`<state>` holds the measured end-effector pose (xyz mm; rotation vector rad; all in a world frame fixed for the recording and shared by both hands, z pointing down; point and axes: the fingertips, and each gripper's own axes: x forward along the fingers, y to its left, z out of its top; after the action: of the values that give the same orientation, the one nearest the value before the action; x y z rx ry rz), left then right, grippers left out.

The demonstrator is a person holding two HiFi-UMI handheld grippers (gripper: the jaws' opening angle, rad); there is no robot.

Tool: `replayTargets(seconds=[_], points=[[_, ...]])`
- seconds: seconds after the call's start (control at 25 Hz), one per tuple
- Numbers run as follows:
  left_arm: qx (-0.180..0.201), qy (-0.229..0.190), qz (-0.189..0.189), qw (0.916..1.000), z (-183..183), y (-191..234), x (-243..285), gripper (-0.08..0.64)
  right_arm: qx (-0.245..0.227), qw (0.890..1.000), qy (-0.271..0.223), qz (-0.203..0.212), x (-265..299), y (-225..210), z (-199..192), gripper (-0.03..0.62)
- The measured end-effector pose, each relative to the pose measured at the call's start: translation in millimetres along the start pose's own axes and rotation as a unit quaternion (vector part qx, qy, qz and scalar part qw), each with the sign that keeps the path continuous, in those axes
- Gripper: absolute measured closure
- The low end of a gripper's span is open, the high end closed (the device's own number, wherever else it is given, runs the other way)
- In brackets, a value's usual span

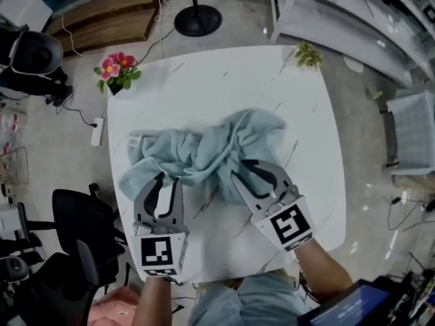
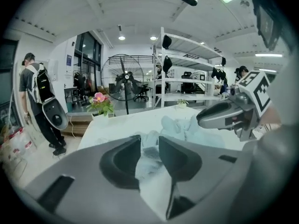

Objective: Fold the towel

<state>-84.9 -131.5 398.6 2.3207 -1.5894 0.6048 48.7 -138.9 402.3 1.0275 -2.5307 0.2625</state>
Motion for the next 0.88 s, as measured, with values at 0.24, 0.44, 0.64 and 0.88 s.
replayTargets(seconds=[0.24,0.44,0.64,0.88], points=[[0.143,0.013,-0.066,0.9874,-3,-3,11,0.349,-0.074,0.994,0.002,0.085,12,18,8,0.417],[0.213,0.034,-0.136,0.9671,-11,-6,13,0.333,-0.089,0.987,0.006,0.133,13,24,11,0.413],[0.233,0.07,-0.169,0.9552,-33,-8,17,0.334,-0.093,0.986,0.012,0.14,13,21,9,0.416],[0.25,0.097,-0.176,0.9473,-49,-10,18,0.529,-0.105,0.983,0.018,0.149,15,20,9,0.411]])
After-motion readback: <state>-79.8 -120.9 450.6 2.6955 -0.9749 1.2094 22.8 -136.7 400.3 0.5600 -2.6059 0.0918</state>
